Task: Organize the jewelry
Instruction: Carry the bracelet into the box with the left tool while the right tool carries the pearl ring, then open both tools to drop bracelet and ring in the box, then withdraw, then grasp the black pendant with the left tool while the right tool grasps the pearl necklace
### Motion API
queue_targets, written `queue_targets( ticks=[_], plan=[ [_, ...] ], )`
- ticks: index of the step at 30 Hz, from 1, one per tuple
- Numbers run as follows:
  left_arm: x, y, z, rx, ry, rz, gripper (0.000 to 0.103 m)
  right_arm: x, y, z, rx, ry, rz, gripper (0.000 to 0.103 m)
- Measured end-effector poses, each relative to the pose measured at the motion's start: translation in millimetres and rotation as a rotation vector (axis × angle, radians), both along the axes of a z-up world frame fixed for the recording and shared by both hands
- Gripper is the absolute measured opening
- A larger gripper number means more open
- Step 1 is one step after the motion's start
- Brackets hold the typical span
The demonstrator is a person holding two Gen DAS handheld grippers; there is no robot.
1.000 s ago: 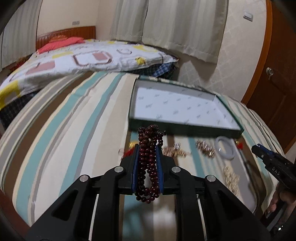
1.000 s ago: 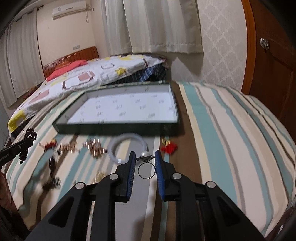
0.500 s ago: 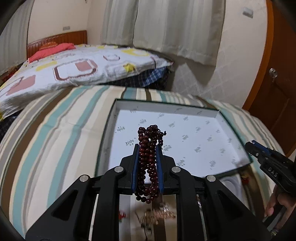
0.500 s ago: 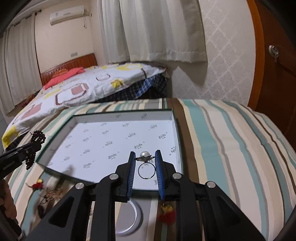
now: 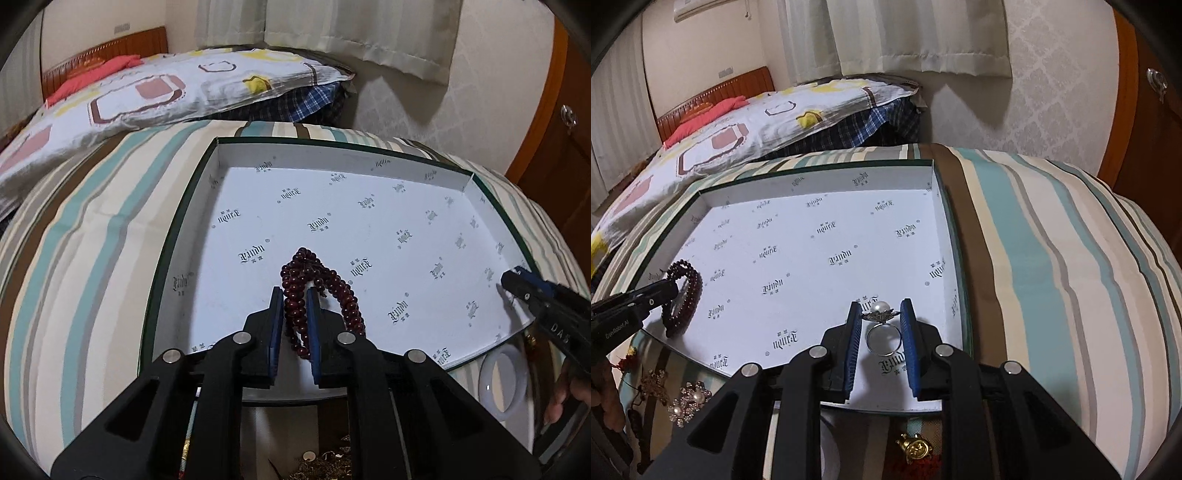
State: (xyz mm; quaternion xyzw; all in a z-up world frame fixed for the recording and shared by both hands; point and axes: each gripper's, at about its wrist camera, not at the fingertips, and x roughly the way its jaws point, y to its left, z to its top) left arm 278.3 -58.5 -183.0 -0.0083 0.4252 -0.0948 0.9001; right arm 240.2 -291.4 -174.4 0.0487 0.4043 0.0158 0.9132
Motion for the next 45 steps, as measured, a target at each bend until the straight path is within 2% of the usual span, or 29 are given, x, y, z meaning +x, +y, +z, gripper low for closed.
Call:
queue_targets(
  ticks=[4, 5, 6, 11, 17, 24, 30, 45],
  plan=[
    [-1, -1, 0, 0.0, -0.002, -0.005, 0.021, 0, 0, 0, 0.0, 0.001, 0.0, 0.023],
    [-1, -2, 0, 0.001, -0.004, -0.004, 0.029, 0, 0, 0, 0.001, 0.0, 0.002, 0.024],
    [-1, -2, 0, -0.001, -0.007, -0.003, 0.032, 0, 0, 0, 0.001, -0.001, 0.002, 0.03],
    [-1, -4, 1, -0.004, -0.008, -0.006, 0.04, 1, 2, 1, 0.001, -0.008, 0.016, 0.039],
    [-5, 0, 12, -0.035, -0.024, 0.008, 0.049, -8, 0, 9, 0.013, -0.04, -0.006, 0.042],
    [-36, 10, 35, -0.036, -0.095, 0.033, 0.05, -39, 8, 33, -0.004, -0.117, -0.009, 0.042],
    [-74, 24, 49, -0.044, -0.146, 0.07, 0.05, -75, 24, 41, -0.014, -0.153, 0.0, 0.042],
    [-158, 48, 40, -0.032, -0.134, 0.101, 0.05, -144, 64, 15, 0.008, -0.123, 0.061, 0.042]
  ],
)
